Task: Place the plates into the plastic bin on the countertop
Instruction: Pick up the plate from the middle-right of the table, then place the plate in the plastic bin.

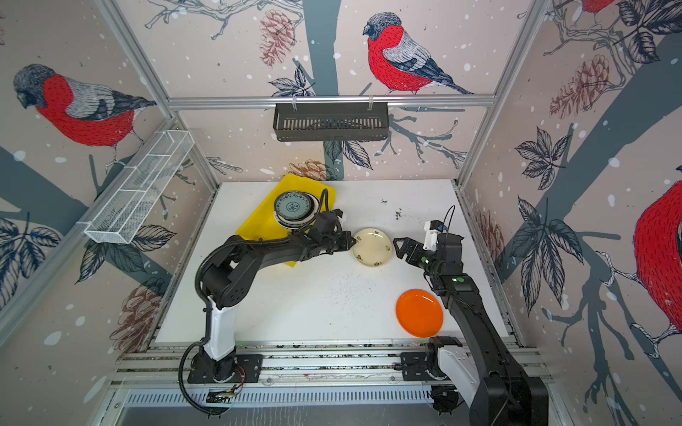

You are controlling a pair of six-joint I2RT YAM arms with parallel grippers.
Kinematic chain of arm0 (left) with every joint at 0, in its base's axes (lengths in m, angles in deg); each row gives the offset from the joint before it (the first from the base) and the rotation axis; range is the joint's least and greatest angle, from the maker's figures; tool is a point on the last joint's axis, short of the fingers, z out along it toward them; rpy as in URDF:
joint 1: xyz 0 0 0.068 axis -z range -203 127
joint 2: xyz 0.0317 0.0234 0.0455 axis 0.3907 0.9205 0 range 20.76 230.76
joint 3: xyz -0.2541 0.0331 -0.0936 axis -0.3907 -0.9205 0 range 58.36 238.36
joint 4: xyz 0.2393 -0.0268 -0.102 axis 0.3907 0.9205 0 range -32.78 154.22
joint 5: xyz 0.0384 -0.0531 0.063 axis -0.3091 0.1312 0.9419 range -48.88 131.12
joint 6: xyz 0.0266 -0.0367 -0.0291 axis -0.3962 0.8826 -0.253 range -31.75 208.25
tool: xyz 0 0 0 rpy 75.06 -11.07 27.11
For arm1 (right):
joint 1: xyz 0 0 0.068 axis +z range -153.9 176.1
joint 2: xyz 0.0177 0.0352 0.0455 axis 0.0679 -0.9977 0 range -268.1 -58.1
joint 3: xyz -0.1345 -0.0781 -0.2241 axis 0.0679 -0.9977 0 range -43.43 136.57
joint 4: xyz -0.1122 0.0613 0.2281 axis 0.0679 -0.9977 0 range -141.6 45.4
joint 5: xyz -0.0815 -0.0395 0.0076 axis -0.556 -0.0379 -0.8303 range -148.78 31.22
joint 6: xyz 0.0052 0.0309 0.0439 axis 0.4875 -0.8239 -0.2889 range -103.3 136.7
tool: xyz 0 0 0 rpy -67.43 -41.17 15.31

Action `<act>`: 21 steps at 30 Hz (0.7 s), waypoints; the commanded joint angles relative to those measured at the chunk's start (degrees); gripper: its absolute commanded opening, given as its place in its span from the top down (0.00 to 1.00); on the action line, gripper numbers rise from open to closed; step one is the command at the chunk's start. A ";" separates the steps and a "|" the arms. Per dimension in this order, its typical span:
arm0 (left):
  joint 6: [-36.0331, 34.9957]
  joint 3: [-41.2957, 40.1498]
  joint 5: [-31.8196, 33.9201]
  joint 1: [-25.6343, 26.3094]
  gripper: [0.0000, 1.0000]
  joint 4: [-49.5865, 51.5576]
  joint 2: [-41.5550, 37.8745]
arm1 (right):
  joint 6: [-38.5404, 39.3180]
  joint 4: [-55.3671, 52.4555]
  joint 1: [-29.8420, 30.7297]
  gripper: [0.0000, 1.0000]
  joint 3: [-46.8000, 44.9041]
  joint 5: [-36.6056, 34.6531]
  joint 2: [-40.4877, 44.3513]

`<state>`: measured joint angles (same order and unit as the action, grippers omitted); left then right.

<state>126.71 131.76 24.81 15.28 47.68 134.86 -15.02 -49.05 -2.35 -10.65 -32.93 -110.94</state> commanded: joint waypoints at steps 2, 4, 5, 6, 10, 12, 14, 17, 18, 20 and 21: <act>-1.66 -1.16 1.44 -3.41 1.00 0.72 -7.40 | -1.41 0.43 -0.17 0.06 0.86 -0.62 2.08; -2.10 -0.67 3.60 -5.03 1.00 2.12 -10.30 | -1.62 1.84 -0.23 0.06 -0.16 -1.05 2.84; -1.93 0.47 5.05 -6.36 1.00 4.17 -11.38 | -1.89 2.43 -0.25 0.06 -0.65 -1.06 3.08; -1.22 1.70 6.25 -8.01 1.00 6.37 -12.21 | -2.17 2.91 -0.35 0.06 -1.16 -0.83 3.18; 0.48 1.68 8.47 -14.58 1.00 6.51 -14.86 | -2.82 3.92 -0.45 0.06 -2.01 0.28 2.92; 0.17 1.72 11.56 -17.28 1.00 7.05 -15.55 | -2.66 3.79 -0.51 0.06 -1.93 0.70 2.74; -1.54 1.93 15.88 -19.05 1.00 8.04 -15.66 | -2.30 3.25 -0.57 0.06 -1.76 0.78 2.83; -4.38 2.80 21.99 -21.20 1.00 10.96 -14.72 | -1.66 2.23 -0.84 0.06 -1.57 0.83 3.18; -5.63 3.01 23.82 -21.86 1.00 11.93 -14.25 | -1.36 1.81 -0.94 0.06 -1.57 0.79 3.34; -6.76 3.39 27.55 -22.90 1.00 13.72 -13.42 | -0.52 -0.22 -1.15 0.06 -1.34 -0.19 3.53; -7.33 3.20 29.33 -23.35 1.00 13.77 -12.94 | 0.00 -1.88 -1.32 0.06 -1.01 -1.05 3.47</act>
<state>122.12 134.54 46.14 -7.23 58.70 121.05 -16.99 -48.39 -3.43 -12.36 -32.78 -107.66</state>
